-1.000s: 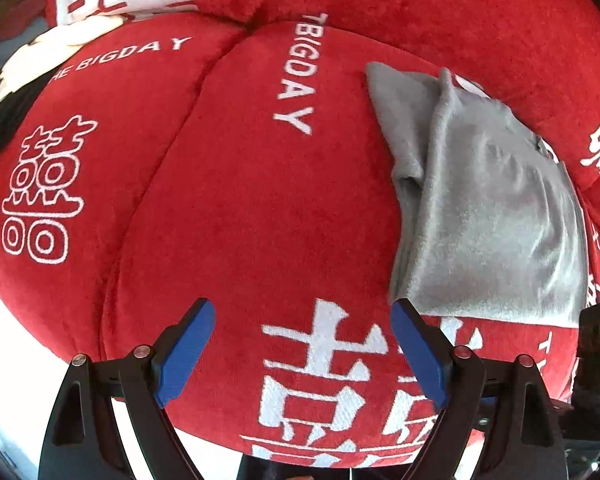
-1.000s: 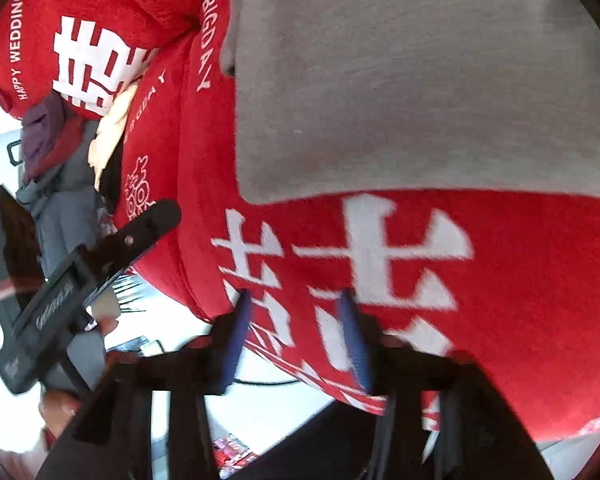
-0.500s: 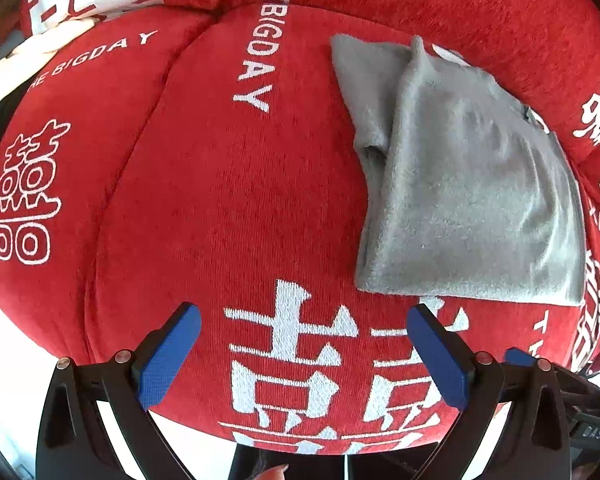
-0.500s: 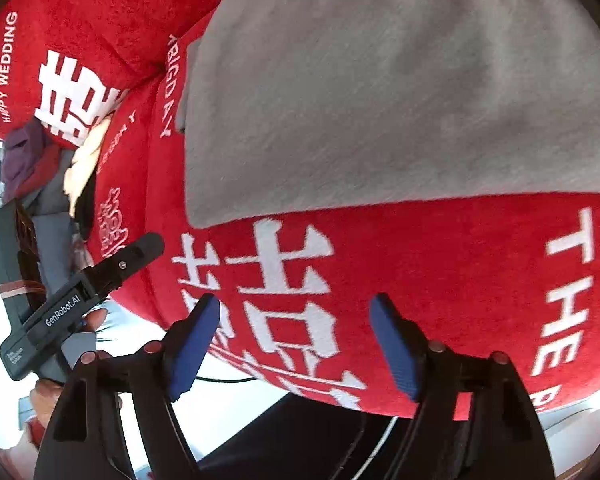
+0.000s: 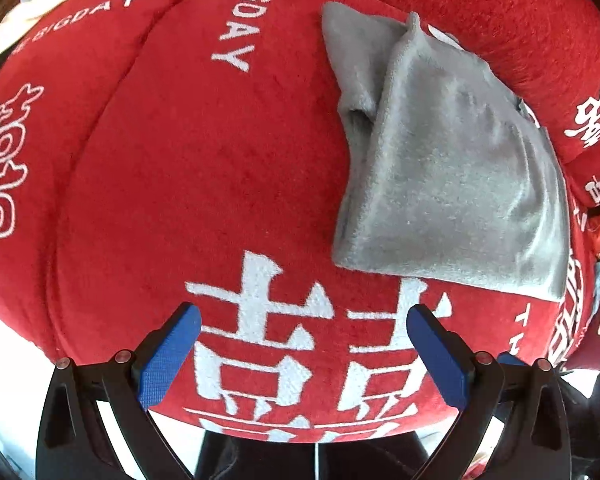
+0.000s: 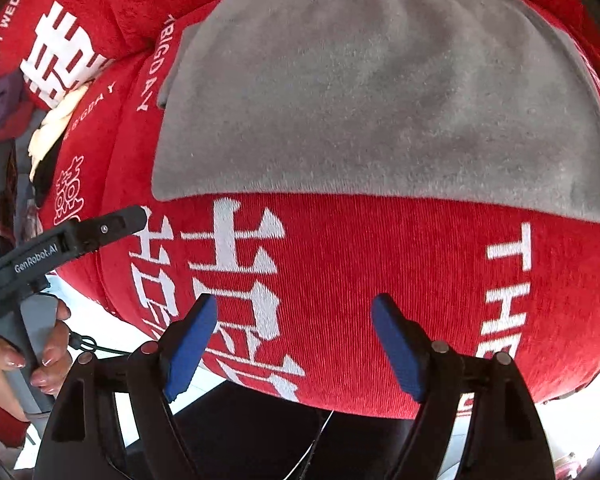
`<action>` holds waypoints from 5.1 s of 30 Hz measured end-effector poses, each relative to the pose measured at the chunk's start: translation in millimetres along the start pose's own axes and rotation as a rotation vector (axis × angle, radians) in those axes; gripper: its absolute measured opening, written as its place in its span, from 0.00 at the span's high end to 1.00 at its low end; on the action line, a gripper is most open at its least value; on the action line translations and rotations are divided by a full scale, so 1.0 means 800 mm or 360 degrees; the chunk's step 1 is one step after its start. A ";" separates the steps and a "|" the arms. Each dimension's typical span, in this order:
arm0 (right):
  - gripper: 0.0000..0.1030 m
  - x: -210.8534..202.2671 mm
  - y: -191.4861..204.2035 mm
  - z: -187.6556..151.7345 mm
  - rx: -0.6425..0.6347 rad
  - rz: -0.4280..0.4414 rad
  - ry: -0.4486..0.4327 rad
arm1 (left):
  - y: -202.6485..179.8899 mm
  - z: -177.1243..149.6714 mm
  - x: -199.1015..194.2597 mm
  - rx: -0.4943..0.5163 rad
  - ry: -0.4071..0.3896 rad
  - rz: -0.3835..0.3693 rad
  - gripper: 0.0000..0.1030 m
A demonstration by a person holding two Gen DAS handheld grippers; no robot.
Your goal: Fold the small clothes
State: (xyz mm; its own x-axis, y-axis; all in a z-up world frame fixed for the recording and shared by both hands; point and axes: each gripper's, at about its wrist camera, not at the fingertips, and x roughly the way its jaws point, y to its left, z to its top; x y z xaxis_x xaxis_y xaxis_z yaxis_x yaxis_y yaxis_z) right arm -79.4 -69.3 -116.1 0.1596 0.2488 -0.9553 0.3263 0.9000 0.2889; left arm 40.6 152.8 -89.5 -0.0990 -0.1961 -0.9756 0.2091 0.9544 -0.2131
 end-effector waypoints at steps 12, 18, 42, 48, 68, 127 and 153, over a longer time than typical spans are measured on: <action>0.20 0.010 -0.039 0.008 0.0281 0.0280 -0.0011 | -0.019 -0.011 0.023 -0.0054 0.0037 -0.0014 0.00; 0.20 0.018 -0.068 0.026 0.0464 0.0505 -0.0023 | -0.034 -0.010 0.030 -0.0117 0.0043 -0.0002 0.00; 0.20 0.070 -0.099 0.071 0.0749 0.1095 0.0016 | -0.040 0.004 0.058 -0.0553 -0.0039 -0.0570 0.00; 0.83 0.083 -0.110 0.073 0.0898 0.1171 0.0015 | -0.064 0.008 0.057 -0.0510 -0.0051 -0.0650 0.00; 0.92 0.045 -0.102 0.094 0.0611 0.1246 -0.0019 | -0.093 0.058 0.067 -0.0698 -0.0323 -0.0629 0.34; 0.85 -0.051 0.083 0.331 -0.0703 0.0452 0.0201 | -0.306 0.010 -0.077 0.1025 -0.1104 0.0275 0.88; 0.84 -0.064 -0.415 0.216 0.0442 0.0861 -0.0360 | -0.534 -0.096 0.072 0.1873 -0.0719 0.0094 0.88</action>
State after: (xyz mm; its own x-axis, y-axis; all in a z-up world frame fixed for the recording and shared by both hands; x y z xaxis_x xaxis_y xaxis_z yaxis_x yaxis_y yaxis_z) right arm -35.2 -442.3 -152.0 0.5516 0.5324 -0.6421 0.3685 0.5351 0.7602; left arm -129.3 -248.8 -50.6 0.2318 -0.4413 -0.8669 0.9627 0.2319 0.1394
